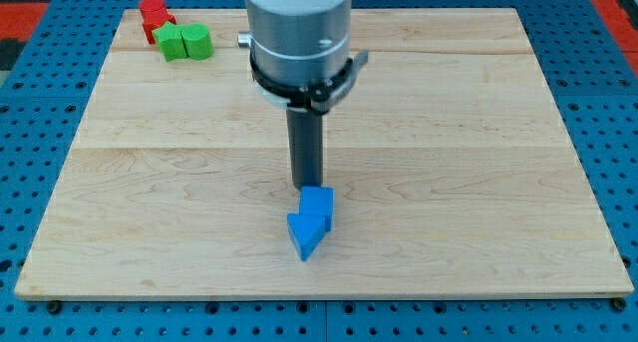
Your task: Push yellow hexagon with yellow heart towards down
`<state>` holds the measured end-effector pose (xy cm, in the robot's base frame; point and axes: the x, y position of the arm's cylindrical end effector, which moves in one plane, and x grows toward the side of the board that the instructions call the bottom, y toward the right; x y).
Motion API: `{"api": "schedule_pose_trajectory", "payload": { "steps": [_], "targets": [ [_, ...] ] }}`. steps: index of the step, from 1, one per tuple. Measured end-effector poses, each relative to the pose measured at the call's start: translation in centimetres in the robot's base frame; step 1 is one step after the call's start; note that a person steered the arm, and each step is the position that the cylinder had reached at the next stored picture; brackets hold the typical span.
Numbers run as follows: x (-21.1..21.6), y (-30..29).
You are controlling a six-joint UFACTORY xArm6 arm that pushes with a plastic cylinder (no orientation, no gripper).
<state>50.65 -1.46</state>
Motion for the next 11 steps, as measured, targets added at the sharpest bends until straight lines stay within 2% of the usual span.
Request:
{"api": "schedule_pose_trajectory", "payload": {
  "steps": [1,3,4,5,6,7,11],
  "targets": [
    [-3.7,0.7],
    [-22.6,6.5],
    [-30.9,5.8],
    [-31.3,2.7],
    [-29.3,0.3],
    [-26.8,0.3],
    [-12.8,-0.9]
  ]
}}
